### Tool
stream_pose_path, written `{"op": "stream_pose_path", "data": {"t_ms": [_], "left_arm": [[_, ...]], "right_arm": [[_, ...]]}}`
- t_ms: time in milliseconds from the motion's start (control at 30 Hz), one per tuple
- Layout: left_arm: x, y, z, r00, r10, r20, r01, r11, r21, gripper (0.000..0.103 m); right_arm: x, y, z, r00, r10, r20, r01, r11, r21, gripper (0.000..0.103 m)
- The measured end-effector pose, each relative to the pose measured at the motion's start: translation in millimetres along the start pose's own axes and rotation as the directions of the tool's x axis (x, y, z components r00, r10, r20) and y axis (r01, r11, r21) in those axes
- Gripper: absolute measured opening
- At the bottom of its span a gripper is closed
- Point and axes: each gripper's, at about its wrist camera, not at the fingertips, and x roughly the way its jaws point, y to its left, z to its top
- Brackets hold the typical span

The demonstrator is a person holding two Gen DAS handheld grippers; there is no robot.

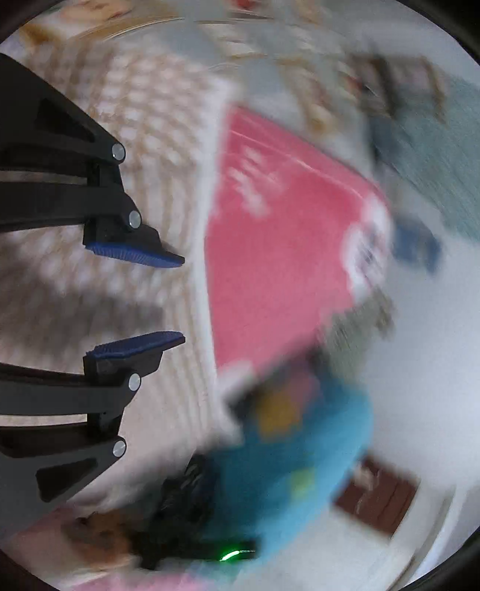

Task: Fold large clothes

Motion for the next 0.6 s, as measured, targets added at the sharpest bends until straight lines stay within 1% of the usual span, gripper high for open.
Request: {"op": "stream_pose_path", "data": {"t_ms": [33,67,100,133,167,200,233,267,300,333,367,400,433,467,500,533,600], "left_arm": [[7.3,19.8,-3.1,0.999,-0.049,0.004,0.049,0.996,-0.069,0.022],[7.6,39.9,-5.9,0.996,-0.087,0.031,0.090,0.982,-0.164,0.004],[6.0,59.9,-8.3,0.984,-0.164,0.062,0.175,0.947,-0.271,0.004],[6.4,69.8,-8.4,0.975,-0.211,0.068,0.221,0.923,-0.314,0.004],[5.2,70.8,-7.2,0.975,-0.213,0.059,0.221,0.924,-0.312,0.004],[3.0,64.9,-4.8,0.982,-0.183,0.037,0.186,0.942,-0.279,0.004],[-0.7,54.8,-1.6,0.991,-0.131,0.020,0.132,0.966,-0.223,0.004],[-7.9,40.5,0.6,0.998,-0.056,0.021,0.058,0.987,-0.150,0.004],[-21.1,19.6,0.4,0.998,0.040,0.054,-0.037,0.998,-0.059,0.003],[-33.0,3.6,-3.7,0.991,0.094,0.097,-0.096,0.995,0.010,0.003],[-38.6,-10.4,-8.0,0.987,0.101,0.128,-0.109,0.992,0.059,0.003],[-49.3,-27.0,-12.0,0.986,0.054,0.159,-0.073,0.991,0.115,0.003],[-52.0,-31.0,-14.2,0.987,0.020,0.162,-0.042,0.991,0.130,0.003],[-57.1,-38.5,-16.2,0.988,-0.006,0.157,-0.016,0.990,0.138,0.003],[-62.6,-46.2,-20.4,0.988,-0.054,0.146,0.033,0.989,0.145,0.003],[-64.4,-52.7,-24.3,0.988,-0.078,0.133,0.057,0.987,0.152,0.003],[-67.8,-63.2,-37.1,0.989,-0.099,0.106,0.079,0.980,0.184,0.004]], "right_arm": [[6.5,-6.0,-11.0,1.000,-0.003,0.010,0.003,1.000,0.015,0.051],[10.9,-11.1,-21.6,0.999,0.006,0.047,-0.009,0.998,0.064,0.051],[9.0,-10.5,-23.3,0.998,-0.006,0.060,0.001,0.997,0.080,0.051],[5.4,-5.3,-23.5,0.996,-0.049,0.068,0.044,0.996,0.073,0.051],[4.0,-2.3,-23.0,0.995,-0.073,0.066,0.070,0.996,0.055,0.051],[2.6,-0.9,-21.5,0.994,-0.091,0.053,0.089,0.995,0.041,0.051],[0.7,-0.4,-20.3,0.994,-0.101,0.042,0.099,0.994,0.037,0.048],[-8.3,-0.2,-18.8,0.992,-0.125,0.029,0.124,0.991,0.046,0.040],[-18.0,4.9,-18.4,0.988,-0.147,0.040,0.145,0.988,0.055,0.035],[-32.4,8.0,-20.3,0.983,-0.169,0.076,0.164,0.984,0.065,0.033],[-54.2,13.0,-25.4,0.976,-0.163,0.145,0.154,0.986,0.070,0.037],[-68.0,16.3,-28.5,0.974,-0.124,0.191,0.114,0.991,0.064,0.039],[-79.7,20.7,-31.6,0.974,-0.073,0.215,0.063,0.997,0.054,0.042],[-91.1,22.5,-38.8,0.975,-0.033,0.219,0.021,0.998,0.056,0.048],[-98.8,20.6,-48.6,0.977,-0.015,0.212,-0.002,0.997,0.077,0.052],[-108.1,14.3,-66.7,0.979,0.009,0.202,-0.035,0.991,0.127,0.055],[-115.5,1.8,-98.0,0.981,0.041,0.189,-0.080,0.976,0.203,0.058]]}}
